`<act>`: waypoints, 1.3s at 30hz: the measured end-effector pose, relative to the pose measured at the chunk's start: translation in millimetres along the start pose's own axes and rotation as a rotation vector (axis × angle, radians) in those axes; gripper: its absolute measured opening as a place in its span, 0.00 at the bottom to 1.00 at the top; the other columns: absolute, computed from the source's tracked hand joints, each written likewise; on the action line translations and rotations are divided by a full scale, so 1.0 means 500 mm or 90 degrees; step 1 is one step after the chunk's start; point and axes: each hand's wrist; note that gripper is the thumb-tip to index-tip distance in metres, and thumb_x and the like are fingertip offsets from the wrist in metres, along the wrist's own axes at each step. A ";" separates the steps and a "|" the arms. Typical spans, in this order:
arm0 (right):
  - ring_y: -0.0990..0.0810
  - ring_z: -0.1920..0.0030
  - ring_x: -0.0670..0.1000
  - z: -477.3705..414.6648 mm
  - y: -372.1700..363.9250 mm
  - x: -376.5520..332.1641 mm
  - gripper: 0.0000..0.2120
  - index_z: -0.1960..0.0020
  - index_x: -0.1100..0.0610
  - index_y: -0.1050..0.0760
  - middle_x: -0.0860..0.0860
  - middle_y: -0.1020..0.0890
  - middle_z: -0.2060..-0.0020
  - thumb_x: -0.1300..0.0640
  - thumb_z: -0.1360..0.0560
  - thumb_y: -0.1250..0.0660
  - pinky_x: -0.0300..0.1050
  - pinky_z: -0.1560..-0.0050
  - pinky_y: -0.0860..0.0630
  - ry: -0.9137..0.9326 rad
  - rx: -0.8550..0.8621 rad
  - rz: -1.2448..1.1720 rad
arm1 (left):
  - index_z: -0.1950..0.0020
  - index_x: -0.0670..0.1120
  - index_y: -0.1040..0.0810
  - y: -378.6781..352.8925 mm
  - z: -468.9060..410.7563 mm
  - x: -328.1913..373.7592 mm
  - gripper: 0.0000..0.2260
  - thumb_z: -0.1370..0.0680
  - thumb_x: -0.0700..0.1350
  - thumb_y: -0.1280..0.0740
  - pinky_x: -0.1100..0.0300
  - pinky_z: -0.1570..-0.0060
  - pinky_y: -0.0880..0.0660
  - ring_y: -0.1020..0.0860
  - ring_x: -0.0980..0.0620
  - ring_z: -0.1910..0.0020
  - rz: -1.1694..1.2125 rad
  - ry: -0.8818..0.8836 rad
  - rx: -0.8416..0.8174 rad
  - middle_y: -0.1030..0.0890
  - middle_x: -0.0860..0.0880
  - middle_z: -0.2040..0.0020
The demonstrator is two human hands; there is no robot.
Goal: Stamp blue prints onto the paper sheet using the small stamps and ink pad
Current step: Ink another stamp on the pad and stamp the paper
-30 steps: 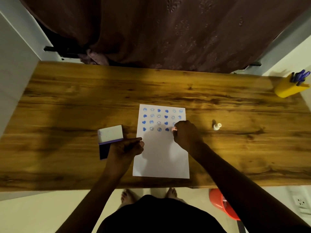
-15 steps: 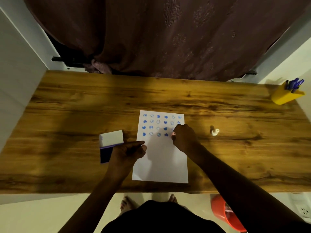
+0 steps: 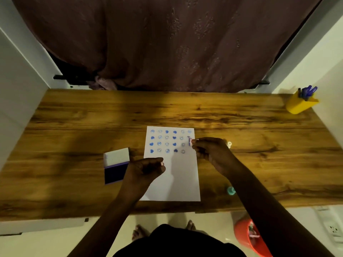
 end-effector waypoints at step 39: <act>0.15 0.57 0.45 0.095 0.258 0.064 0.12 0.46 0.56 0.15 0.52 0.12 0.56 0.49 0.24 0.27 0.36 0.58 0.22 0.079 -0.182 0.108 | 0.44 0.51 0.12 -0.323 -0.019 0.044 0.14 0.27 0.39 0.22 0.62 0.43 0.19 0.15 0.57 0.43 -0.037 -0.069 -0.183 0.11 0.53 0.46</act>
Point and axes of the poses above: each hand's wrist, its own z-axis away from the middle knuckle, its own y-axis out of the back of the hand, x = y × z
